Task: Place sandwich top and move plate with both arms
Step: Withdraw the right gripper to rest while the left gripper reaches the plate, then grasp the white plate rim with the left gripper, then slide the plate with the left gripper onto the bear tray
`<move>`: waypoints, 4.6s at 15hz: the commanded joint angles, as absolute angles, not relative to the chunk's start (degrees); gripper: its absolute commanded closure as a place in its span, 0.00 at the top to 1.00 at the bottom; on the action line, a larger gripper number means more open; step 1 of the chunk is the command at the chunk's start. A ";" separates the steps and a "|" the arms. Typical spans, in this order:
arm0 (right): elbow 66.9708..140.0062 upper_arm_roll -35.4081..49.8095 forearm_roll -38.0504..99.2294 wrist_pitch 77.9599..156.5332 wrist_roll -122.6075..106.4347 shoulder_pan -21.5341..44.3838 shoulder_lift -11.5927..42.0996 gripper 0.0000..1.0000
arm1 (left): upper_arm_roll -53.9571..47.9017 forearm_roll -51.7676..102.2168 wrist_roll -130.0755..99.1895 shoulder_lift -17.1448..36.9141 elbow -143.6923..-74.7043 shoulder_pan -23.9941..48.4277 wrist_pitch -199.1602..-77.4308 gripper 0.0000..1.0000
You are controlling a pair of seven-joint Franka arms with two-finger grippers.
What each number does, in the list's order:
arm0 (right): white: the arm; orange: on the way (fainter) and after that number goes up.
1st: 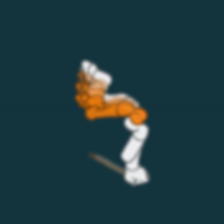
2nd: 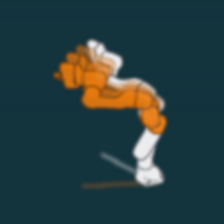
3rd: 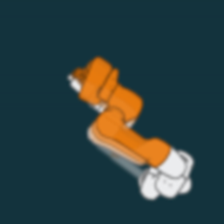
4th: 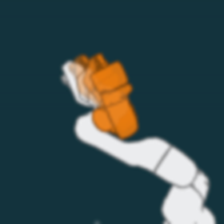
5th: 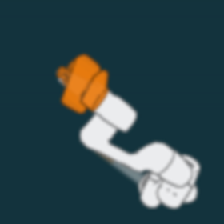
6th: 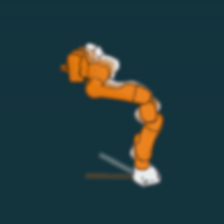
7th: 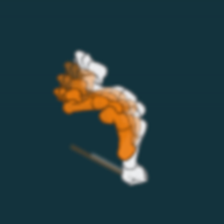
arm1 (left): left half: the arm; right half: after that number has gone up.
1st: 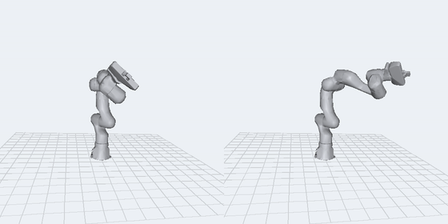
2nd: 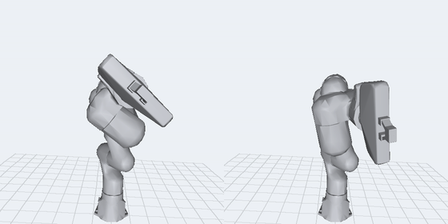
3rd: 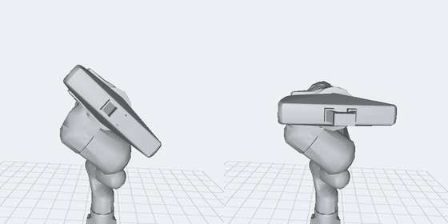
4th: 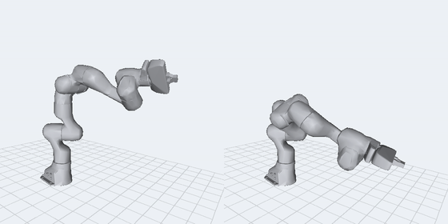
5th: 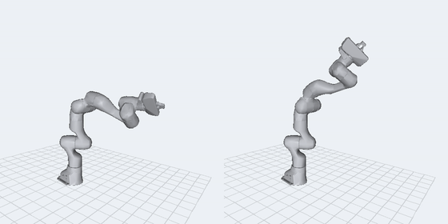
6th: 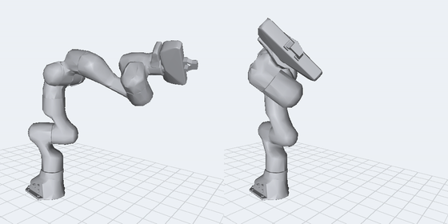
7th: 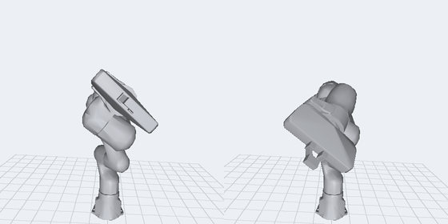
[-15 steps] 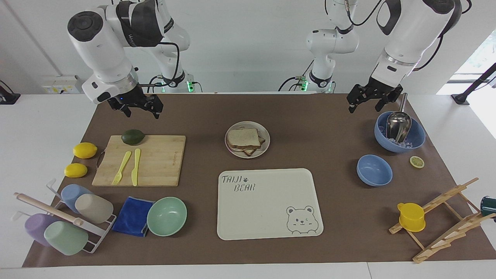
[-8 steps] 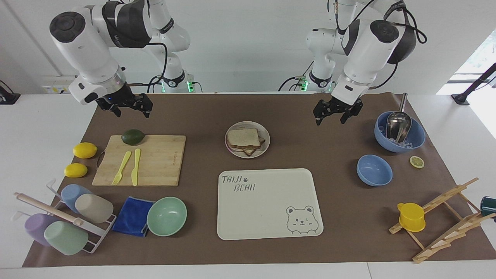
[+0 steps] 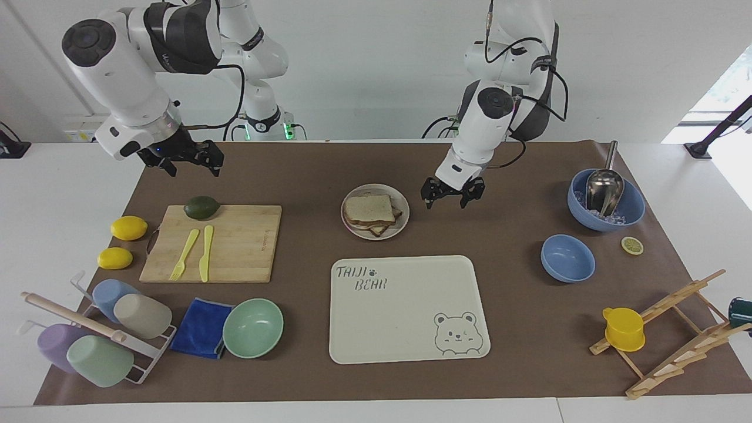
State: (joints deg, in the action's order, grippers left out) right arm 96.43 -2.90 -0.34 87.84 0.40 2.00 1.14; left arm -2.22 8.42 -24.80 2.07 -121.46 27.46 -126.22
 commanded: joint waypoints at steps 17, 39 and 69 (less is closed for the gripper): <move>96.33 -3.60 0.97 89.83 -0.18 1.23 0.35 1.00 | -1.49 10.11 -24.87 8.35 -126.12 34.80 -137.55 0.91; 96.33 -3.69 0.97 89.91 -0.18 1.14 0.35 1.00 | -1.49 11.60 -24.70 10.46 -126.04 36.74 -139.31 0.00; 96.33 -3.60 0.97 89.83 -0.18 1.14 0.35 1.00 | -1.32 24.78 -17.23 24.41 -92.04 20.57 -121.29 0.00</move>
State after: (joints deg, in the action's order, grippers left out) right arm 95.92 -3.79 -0.34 89.98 0.40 1.74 1.14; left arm -1.09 23.17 -18.13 17.87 -100.13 21.47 -123.80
